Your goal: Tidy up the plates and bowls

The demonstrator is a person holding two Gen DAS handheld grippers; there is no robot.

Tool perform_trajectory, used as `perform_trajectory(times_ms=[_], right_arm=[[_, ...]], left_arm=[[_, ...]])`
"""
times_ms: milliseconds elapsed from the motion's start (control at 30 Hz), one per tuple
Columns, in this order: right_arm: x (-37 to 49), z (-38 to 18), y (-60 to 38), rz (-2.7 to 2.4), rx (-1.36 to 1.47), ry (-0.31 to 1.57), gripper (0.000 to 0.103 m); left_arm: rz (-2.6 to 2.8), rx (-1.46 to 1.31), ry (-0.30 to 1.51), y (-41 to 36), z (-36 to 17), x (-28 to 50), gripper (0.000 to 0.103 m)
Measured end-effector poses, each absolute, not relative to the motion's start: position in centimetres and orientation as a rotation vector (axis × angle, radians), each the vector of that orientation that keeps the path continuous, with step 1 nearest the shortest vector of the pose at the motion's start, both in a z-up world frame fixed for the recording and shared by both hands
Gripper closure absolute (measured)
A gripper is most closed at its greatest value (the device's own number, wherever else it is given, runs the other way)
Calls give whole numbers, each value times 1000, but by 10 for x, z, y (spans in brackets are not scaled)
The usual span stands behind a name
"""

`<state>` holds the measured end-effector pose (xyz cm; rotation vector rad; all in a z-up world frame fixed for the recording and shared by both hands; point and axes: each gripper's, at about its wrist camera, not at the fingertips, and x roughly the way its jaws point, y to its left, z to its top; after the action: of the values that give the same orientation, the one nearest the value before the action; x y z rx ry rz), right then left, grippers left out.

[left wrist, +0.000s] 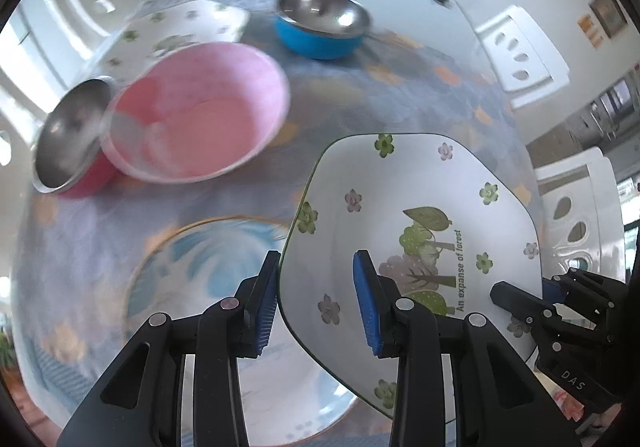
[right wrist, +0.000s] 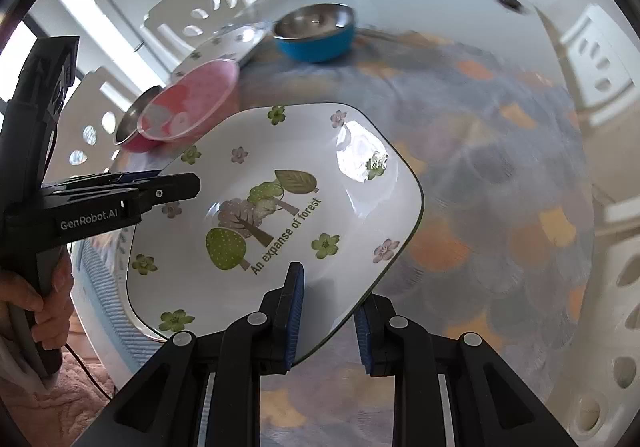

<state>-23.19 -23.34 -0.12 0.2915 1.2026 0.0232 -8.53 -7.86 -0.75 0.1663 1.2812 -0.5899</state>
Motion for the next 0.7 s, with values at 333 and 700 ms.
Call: perform_trajectory(times_ms=[333, 700], right_arm=[[-201, 3, -167, 159, 231, 1224, 81], [-195, -16, -118, 231, 206, 1291, 81]], left_arm=[[-480, 115, 1294, 2, -4, -73, 71], [-430, 74, 1354, 52, -25, -82, 71]])
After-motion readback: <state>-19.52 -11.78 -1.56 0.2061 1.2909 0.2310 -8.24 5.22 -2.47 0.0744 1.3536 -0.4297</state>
